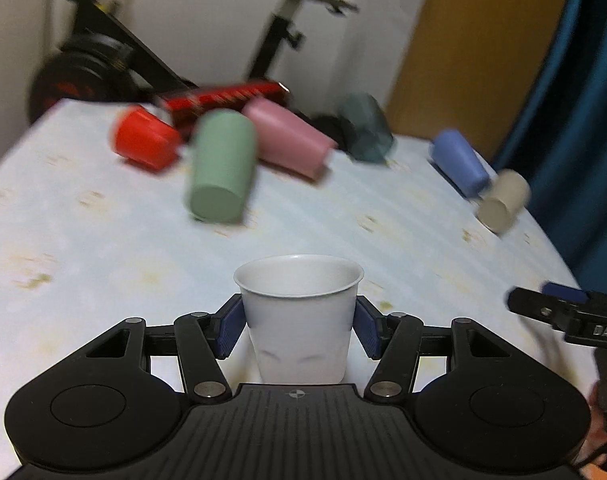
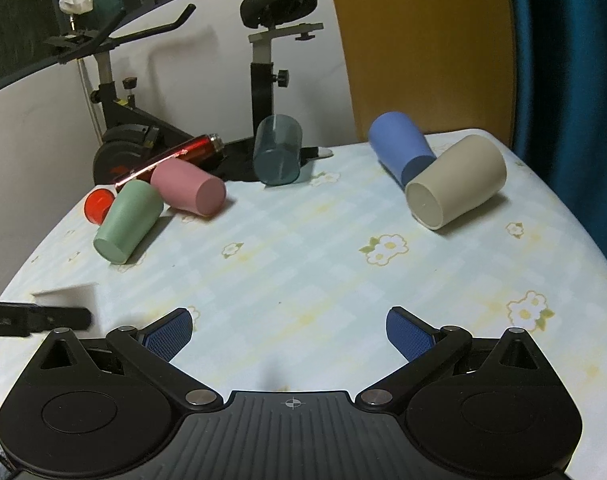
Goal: Flip cup upright
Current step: 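Rotate the white cup opening-up with the left gripper and lower it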
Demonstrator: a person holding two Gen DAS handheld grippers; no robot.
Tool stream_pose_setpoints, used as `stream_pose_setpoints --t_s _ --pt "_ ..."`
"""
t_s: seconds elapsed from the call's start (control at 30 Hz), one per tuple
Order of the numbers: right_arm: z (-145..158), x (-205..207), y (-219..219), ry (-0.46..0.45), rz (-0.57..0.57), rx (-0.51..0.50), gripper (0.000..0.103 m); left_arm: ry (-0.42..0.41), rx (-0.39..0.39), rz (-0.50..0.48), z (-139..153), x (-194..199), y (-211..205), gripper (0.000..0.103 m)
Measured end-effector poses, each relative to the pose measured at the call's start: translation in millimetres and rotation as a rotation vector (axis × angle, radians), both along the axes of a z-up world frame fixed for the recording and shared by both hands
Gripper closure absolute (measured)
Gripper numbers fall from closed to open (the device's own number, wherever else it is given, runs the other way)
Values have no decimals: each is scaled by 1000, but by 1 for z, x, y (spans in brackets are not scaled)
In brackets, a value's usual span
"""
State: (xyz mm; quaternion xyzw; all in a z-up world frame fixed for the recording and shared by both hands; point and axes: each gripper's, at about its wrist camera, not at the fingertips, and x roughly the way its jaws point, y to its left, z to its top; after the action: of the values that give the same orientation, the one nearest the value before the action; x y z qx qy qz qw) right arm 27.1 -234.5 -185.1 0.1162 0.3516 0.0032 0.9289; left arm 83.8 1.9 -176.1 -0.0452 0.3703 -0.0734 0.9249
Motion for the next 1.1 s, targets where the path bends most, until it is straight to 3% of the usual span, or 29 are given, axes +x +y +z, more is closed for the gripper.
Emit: stream_pose_setpoints --t_s 0.13,0.37,0.53,1.1 --pt "-1 2 1 6 -3 13 1 -61 66 98 0 -5 15 42" --pt "-2 3 9 16 20 6 1 -46 50 187 -9 32 35 43" --pt "-1 3 8 17 14 3 0 -74 75 174 -11 47 32 42" --pt "1 2 7 12 16 14 1 26 40 147 -22 8 37 42"
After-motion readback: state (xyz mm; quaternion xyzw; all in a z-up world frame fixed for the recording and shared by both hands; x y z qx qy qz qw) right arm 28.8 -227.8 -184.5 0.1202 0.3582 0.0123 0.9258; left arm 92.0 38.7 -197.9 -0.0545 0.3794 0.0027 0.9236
